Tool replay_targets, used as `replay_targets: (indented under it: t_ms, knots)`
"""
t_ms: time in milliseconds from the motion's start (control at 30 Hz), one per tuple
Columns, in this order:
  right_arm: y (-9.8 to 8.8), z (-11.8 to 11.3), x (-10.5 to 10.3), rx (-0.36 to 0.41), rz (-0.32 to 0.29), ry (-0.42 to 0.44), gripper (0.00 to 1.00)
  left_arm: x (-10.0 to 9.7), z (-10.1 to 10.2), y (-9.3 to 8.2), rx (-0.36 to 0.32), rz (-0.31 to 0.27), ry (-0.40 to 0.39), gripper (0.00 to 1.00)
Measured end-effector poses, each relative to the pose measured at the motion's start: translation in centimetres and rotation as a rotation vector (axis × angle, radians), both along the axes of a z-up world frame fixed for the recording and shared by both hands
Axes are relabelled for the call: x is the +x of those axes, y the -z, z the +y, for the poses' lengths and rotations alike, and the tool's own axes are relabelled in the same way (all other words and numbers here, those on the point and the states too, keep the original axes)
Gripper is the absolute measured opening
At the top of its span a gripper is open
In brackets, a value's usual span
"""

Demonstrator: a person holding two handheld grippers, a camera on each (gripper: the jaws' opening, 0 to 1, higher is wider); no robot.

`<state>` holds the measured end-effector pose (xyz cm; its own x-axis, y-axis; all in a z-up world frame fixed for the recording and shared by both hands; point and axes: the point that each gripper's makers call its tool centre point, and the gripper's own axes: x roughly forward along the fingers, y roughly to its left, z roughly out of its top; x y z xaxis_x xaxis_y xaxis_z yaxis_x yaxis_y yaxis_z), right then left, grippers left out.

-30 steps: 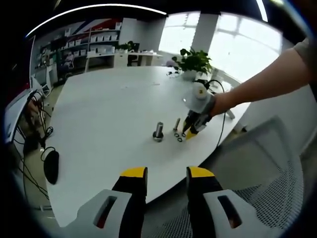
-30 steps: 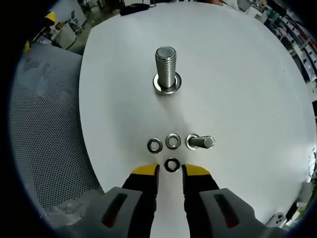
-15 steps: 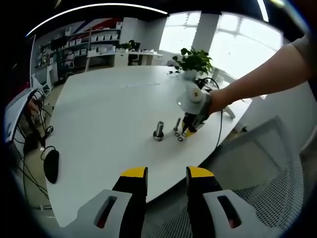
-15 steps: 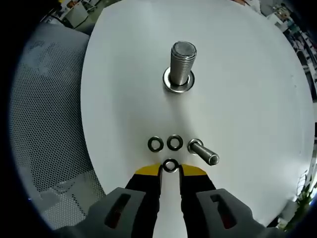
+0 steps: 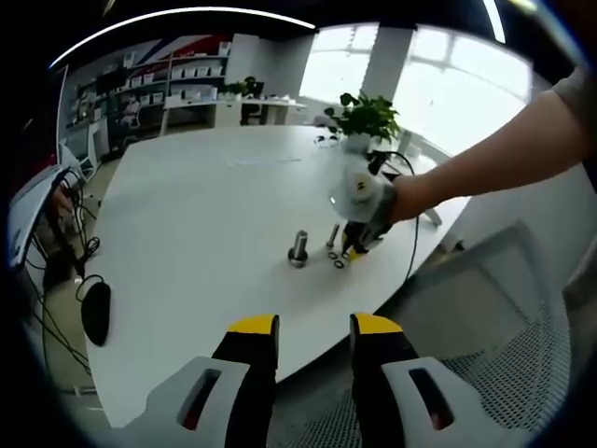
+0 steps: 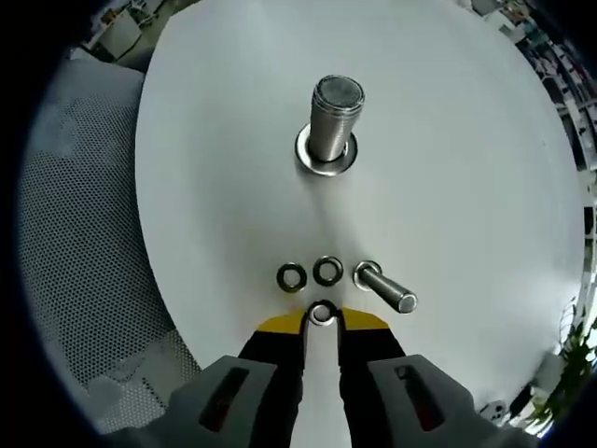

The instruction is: Place the washer onto the threaded stud by aligning its center hole with the stud, sliding it down to the base, and recovering from edge contact or off-axis alignment until the washer reaches the visible bottom stop.

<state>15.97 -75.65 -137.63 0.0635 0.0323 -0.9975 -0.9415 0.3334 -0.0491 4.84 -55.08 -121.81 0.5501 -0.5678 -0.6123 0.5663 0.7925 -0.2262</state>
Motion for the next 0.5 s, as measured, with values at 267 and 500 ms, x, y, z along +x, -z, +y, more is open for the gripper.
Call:
replay_targets:
  t_ms: [267,500]
  knots:
    - [-0.13,0.13,-0.24,0.067,-0.089,0.084,0.14,0.05,0.0,-0.09,-0.003,-0.003,-0.003,0.28]
    - [-0.29,-0.2,-0.06,0.166,-0.114,0.202,0.13,0.18,0.14,-0.3,-0.009,-0.016,-0.012,0.28]
